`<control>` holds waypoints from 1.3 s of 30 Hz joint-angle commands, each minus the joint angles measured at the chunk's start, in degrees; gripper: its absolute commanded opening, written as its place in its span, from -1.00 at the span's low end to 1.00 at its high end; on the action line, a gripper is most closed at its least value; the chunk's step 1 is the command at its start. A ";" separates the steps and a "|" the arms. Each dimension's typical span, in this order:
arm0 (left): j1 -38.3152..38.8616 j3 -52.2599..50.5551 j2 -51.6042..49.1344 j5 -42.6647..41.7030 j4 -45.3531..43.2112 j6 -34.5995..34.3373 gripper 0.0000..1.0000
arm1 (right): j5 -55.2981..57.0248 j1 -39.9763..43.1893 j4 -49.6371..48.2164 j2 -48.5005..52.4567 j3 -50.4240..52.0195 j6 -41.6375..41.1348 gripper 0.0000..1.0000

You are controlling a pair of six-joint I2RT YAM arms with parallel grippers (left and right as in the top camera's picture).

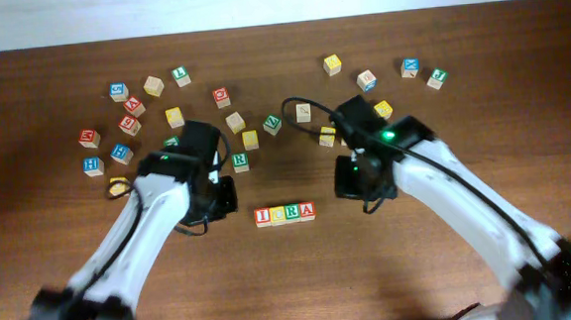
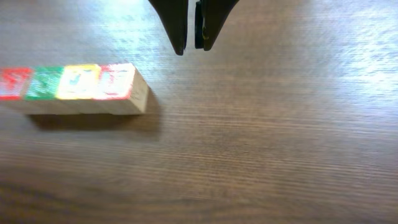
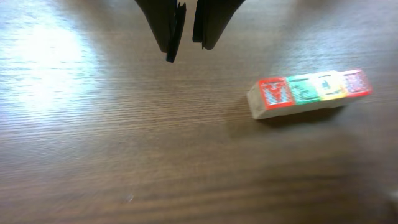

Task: Spell out ICRA
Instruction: 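Raise both grippers away from the aligned row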

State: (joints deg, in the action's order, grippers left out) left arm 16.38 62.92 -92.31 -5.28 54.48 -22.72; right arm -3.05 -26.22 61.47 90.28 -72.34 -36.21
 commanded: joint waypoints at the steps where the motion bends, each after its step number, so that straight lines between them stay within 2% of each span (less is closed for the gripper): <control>1: -0.35 1.27 12.46 0.59 6.01 0.44 -1.00 | 2.80 0.35 4.04 -10.34 -1.03 1.90 -0.90; 3: -0.37 1.27 16.48 0.59 10.73 0.37 -1.00 | 2.93 0.35 7.87 -16.20 -0.98 2.01 -0.89; 6: -0.35 0.59 20.33 0.57 17.27 -2.16 -1.00 | 3.41 -0.35 12.33 -22.95 -0.50 2.99 -0.70; 8: 0.31 -1.01 22.21 0.42 19.85 -3.10 -1.00 | 3.76 -1.95 13.75 -27.17 1.42 2.97 -0.23; 10: 2.49 -3.45 24.30 0.42 19.87 -5.68 -1.00 | 3.76 -3.67 14.47 -30.12 3.10 2.73 -0.09; 13: 7.93 -10.19 28.15 0.72 14.99 -10.19 -1.00 | 3.80 -6.32 14.38 -34.38 6.64 1.20 0.52; 14: 8.66 -11.32 28.44 0.81 13.42 -10.29 -1.00 | 3.76 -6.45 14.19 -34.84 7.41 1.20 0.80; 15: 9.29 -12.76 28.39 0.83 11.21 -10.29 -0.63 | 3.76 -6.45 14.21 -34.91 8.02 1.22 0.96; 16: 9.40 -13.49 28.20 0.81 10.05 -10.29 0.09 | 3.72 -6.45 14.23 -34.75 8.17 1.22 0.97; 17: 9.40 -13.77 27.91 0.81 9.33 -10.29 0.99 | 3.52 -6.45 14.23 -34.05 8.20 1.22 0.97; 26: 9.40 -13.77 27.41 0.42 8.22 -10.27 0.98 | 3.02 -6.45 15.96 -26.60 8.20 1.22 0.97; 29: 9.40 -13.77 27.41 0.42 8.22 -10.27 0.98 | -2.38 -6.45 15.91 -23.30 8.20 1.25 0.97; 33: 9.40 -13.77 27.41 0.42 8.22 -10.27 0.98 | -2.54 -6.40 15.98 -19.74 8.17 1.25 0.97; 36: 9.40 -13.77 27.41 0.42 8.22 -10.27 0.99 | -2.27 -6.40 16.09 -20.20 8.15 1.27 0.97; 39: 9.40 -13.77 27.41 0.42 8.20 -10.27 0.98 | -2.29 -6.40 10.40 -23.82 8.15 1.31 0.97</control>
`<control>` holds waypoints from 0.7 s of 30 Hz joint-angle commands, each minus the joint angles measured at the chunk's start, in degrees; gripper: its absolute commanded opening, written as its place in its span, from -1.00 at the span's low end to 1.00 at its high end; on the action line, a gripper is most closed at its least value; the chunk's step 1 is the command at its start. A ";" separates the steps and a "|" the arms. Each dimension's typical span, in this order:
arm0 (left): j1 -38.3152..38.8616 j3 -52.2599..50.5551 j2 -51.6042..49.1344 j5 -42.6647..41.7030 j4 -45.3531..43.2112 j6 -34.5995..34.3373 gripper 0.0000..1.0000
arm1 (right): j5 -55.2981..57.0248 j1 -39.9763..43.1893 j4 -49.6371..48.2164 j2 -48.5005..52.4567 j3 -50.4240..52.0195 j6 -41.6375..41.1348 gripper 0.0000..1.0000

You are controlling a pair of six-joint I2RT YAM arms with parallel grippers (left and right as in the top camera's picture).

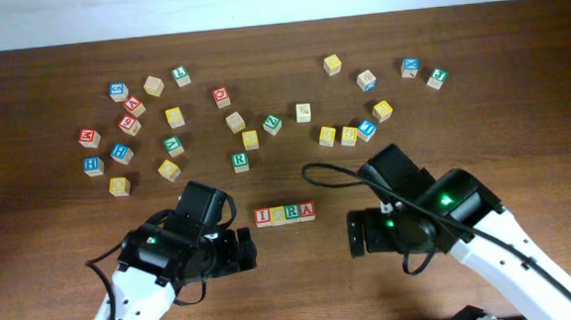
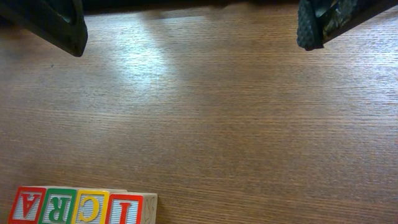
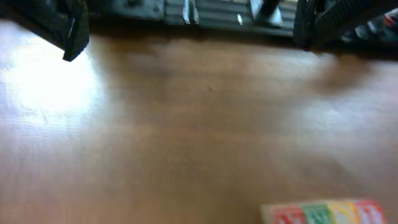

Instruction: Spell out ICRA

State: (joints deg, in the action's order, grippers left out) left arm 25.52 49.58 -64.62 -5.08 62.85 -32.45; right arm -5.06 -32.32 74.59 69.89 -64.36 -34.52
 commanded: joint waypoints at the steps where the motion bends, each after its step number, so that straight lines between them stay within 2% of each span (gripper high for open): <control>1: 0.26 -0.44 -0.28 0.22 -0.15 -0.55 0.98 | -0.26 -0.31 -3.50 -4.22 0.17 -0.13 0.97; 5: 0.26 -0.44 -0.28 0.22 -0.17 -0.55 0.98 | 3.23 -0.09 -7.76 -7.65 1.44 1.79 0.97; 10: 0.26 -0.44 -0.28 0.22 -0.15 -0.55 0.98 | 3.13 7.43 -17.35 -18.60 8.55 8.52 0.97; 13: 0.26 -0.44 -0.28 0.22 -0.15 -0.55 0.98 | -0.50 14.03 -25.16 -28.17 16.85 12.98 0.97; 16: 0.26 -0.44 -0.28 0.22 -0.15 -0.55 0.98 | -2.43 20.37 -31.78 -38.45 26.05 13.11 0.97; 21: 0.26 -0.44 -0.28 0.22 -0.15 -0.55 0.98 | -8.24 24.26 -47.19 -51.56 40.70 19.85 0.97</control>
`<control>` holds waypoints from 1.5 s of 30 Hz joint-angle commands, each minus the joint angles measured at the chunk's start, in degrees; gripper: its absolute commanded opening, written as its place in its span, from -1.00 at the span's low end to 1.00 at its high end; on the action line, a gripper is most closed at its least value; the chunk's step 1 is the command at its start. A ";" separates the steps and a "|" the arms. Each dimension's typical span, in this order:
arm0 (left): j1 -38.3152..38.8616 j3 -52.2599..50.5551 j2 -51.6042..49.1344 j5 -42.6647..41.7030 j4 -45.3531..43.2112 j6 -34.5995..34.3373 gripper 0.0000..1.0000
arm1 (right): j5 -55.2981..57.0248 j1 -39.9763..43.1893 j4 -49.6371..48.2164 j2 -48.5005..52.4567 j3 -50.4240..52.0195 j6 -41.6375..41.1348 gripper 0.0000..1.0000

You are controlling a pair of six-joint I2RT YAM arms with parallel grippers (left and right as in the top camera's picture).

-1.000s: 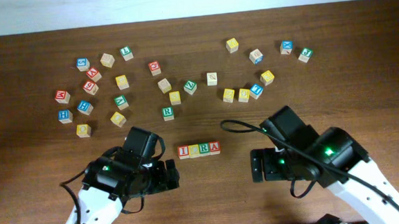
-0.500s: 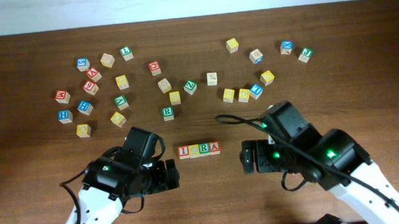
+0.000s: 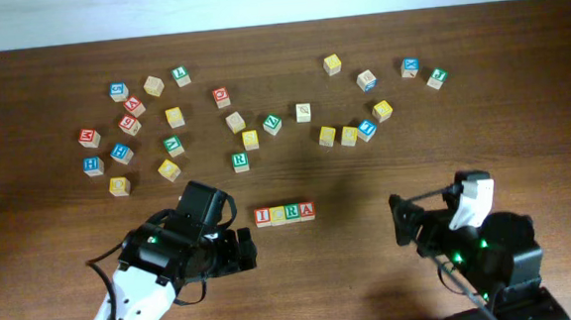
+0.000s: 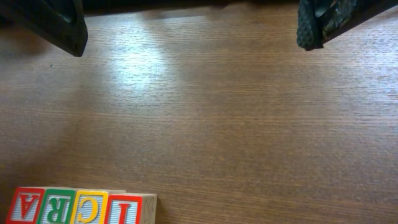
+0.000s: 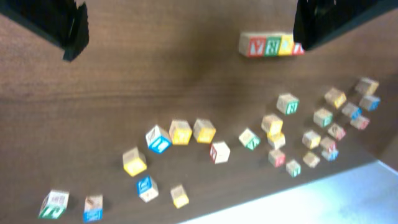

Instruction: Spell out ICRA

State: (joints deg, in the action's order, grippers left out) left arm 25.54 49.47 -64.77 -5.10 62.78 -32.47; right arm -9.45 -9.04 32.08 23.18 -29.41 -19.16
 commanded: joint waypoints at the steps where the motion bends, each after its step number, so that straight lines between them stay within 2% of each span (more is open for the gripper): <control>1: 0.24 -0.33 -0.13 0.24 -0.09 -0.52 0.98 | -3.87 0.96 -6.97 -7.17 8.28 5.25 0.97; 5: 0.24 -0.33 -0.13 0.24 -0.11 -0.52 0.98 | -3.89 0.76 -16.79 -15.61 17.81 5.25 0.97; 14: 0.24 -0.33 -0.13 0.24 -0.09 -0.52 0.98 | -2.19 0.74 -32.22 -22.99 29.07 5.44 0.97; 18: 0.24 -0.33 -0.13 0.24 -0.09 -0.52 0.98 | 1.77 0.81 -32.30 -22.99 29.09 5.53 0.97; 24: 0.24 -0.33 -0.13 0.24 -0.09 -0.52 0.99 | 2.67 1.66 -28.02 -22.99 29.09 14.51 0.97; 33: 0.24 -0.33 -0.13 0.24 -0.09 -0.52 0.98 | 9.38 4.50 -27.36 -22.99 29.09 14.51 0.97; 38: 0.24 -0.33 -0.13 0.24 -0.09 -0.52 0.98 | 8.68 5.42 -27.34 -22.99 29.09 18.36 0.97; 45: 0.24 -0.33 -0.13 0.24 -0.09 -0.52 0.98 | 8.83 5.35 -27.32 -22.99 29.09 18.29 0.97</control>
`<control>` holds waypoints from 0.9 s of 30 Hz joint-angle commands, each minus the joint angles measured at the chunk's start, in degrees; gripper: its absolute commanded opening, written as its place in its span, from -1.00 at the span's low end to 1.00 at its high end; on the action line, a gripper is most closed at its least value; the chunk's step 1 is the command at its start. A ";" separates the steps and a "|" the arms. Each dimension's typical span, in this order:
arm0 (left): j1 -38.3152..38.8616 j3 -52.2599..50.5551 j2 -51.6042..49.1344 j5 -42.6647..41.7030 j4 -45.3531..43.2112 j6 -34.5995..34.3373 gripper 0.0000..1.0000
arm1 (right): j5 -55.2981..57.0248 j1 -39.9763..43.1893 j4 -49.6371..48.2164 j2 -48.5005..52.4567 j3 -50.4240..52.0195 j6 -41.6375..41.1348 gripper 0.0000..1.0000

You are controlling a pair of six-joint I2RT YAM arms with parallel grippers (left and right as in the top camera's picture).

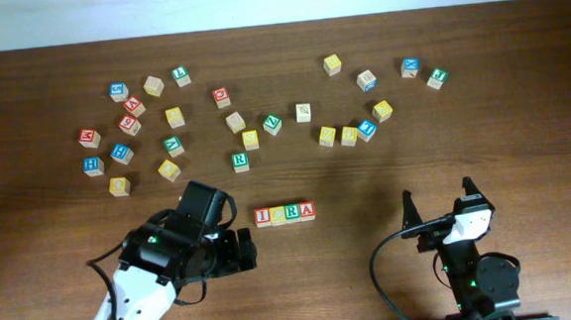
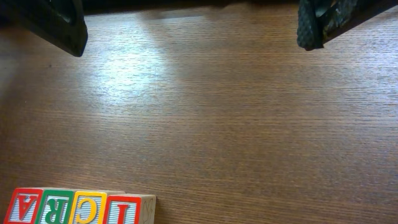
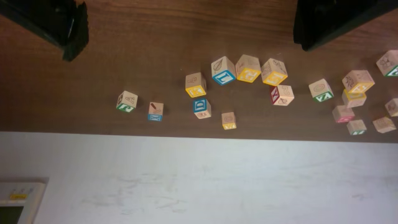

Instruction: Spell out ICRA

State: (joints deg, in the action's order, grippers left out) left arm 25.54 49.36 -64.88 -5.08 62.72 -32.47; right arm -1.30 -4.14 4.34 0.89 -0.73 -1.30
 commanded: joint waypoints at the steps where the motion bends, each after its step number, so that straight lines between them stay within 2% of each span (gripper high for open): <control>1: 0.24 -0.22 -0.02 0.22 -0.02 -0.52 0.98 | 0.50 0.46 0.37 -0.70 0.42 0.44 0.97; 18: 0.24 -0.22 -0.02 0.24 -0.02 -0.52 0.98 | 0.50 0.42 0.20 -0.70 0.42 0.46 0.97; 20: 0.20 -0.22 -0.02 5.03 0.76 -0.52 0.98 | 0.50 0.42 0.20 -0.70 0.42 0.44 0.97; 27: 0.20 -0.22 -0.02 4.87 1.44 -0.52 0.98 | 0.50 0.42 0.20 -0.70 0.42 0.46 0.97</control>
State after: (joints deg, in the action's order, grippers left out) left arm 25.54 49.36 -64.88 -0.97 63.79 -32.62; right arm -1.30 -4.14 4.32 0.89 -0.73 -1.21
